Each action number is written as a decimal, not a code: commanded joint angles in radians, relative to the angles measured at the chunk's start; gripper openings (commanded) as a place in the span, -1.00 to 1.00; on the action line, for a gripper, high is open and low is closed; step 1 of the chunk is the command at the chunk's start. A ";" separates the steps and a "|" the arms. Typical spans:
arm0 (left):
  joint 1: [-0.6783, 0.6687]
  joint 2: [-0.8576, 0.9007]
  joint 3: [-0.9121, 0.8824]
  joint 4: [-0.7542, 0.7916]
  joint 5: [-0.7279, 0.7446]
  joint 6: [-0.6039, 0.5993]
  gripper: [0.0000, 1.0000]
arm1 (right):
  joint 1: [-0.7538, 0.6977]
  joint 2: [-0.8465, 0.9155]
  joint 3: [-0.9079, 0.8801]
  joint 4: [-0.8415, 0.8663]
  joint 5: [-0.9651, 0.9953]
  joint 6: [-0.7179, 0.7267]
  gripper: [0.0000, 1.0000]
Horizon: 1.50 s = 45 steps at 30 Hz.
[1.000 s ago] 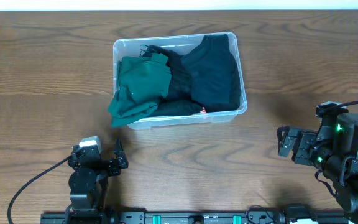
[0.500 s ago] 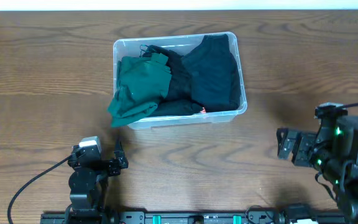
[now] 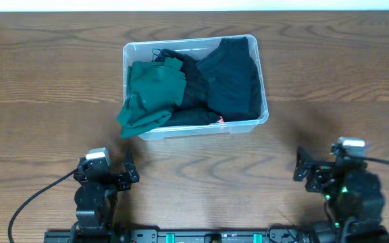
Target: Pack container
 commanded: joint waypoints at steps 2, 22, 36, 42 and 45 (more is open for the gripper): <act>0.006 -0.006 -0.018 -0.001 -0.004 0.006 0.96 | 0.007 -0.102 -0.185 0.101 0.025 0.004 0.98; 0.006 -0.006 -0.018 -0.001 -0.004 0.006 0.96 | 0.007 -0.324 -0.429 0.264 0.055 0.043 0.99; 0.006 -0.006 -0.018 -0.001 -0.004 0.006 0.96 | 0.007 -0.323 -0.429 0.264 0.055 0.043 0.98; 0.006 -0.006 -0.018 -0.001 -0.004 0.006 0.96 | 0.007 -0.323 -0.429 0.264 0.055 0.043 0.98; 0.006 -0.006 -0.018 -0.001 -0.004 0.006 0.96 | 0.007 -0.323 -0.429 0.264 0.055 0.043 0.99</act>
